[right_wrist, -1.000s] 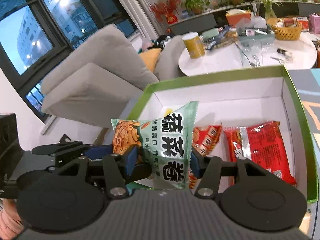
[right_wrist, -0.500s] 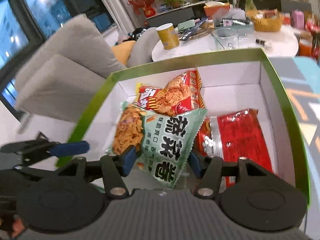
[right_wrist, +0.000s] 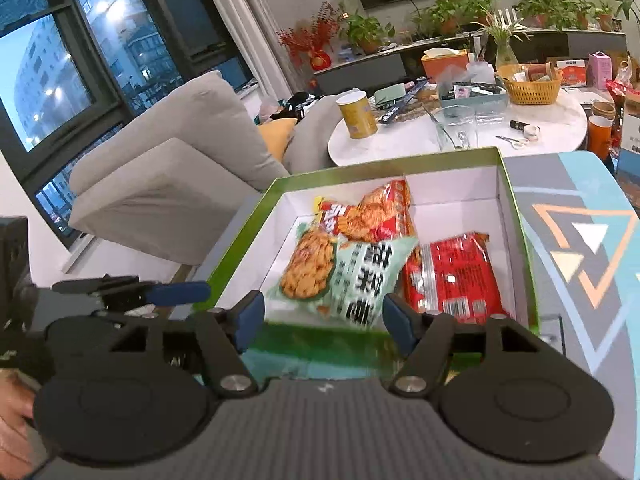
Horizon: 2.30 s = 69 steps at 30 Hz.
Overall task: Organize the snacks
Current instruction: 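Move the right gripper down onto the large red bread bag and grasp it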
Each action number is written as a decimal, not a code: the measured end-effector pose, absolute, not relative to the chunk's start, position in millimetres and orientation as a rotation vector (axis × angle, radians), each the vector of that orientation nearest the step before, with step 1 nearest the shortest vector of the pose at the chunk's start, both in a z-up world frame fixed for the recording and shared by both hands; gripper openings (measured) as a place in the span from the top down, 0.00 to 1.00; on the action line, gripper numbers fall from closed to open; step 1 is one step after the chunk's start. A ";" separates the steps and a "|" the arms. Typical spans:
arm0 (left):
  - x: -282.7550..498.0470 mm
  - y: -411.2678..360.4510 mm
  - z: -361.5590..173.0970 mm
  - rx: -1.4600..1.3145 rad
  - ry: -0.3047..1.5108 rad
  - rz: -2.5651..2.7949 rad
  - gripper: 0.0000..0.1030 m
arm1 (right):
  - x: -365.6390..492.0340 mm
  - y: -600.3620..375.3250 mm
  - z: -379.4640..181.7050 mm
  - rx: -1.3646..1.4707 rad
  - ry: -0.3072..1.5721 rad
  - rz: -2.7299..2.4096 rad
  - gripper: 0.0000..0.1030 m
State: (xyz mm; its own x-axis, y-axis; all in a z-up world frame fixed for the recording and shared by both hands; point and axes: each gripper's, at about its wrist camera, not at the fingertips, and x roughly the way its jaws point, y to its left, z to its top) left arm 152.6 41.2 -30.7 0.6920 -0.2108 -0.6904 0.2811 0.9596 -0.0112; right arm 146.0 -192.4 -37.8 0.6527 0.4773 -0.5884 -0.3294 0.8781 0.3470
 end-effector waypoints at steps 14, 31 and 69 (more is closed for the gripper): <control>93.3 39.5 -59.0 0.010 0.854 -0.370 0.39 | 79.9 -202.9 -64.0 0.212 0.821 0.428 0.20; 54.8 49.5 -83.4 -0.086 0.913 -0.522 0.29 | 37.5 -208.9 -96.0 0.273 0.962 0.474 0.10; 1.1 46.4 -94.1 -0.134 1.008 -0.655 0.19 | 50.0 -180.8 -98.5 0.229 0.982 0.465 0.13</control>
State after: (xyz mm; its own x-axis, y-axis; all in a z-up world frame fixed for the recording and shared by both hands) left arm 1.1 46.4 -94.1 0.3618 -0.5660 -0.7408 0.4466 0.8027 -0.3952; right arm 50.0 -180.8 -98.5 0.4676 0.4764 -0.7446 -0.2737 0.8790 0.3905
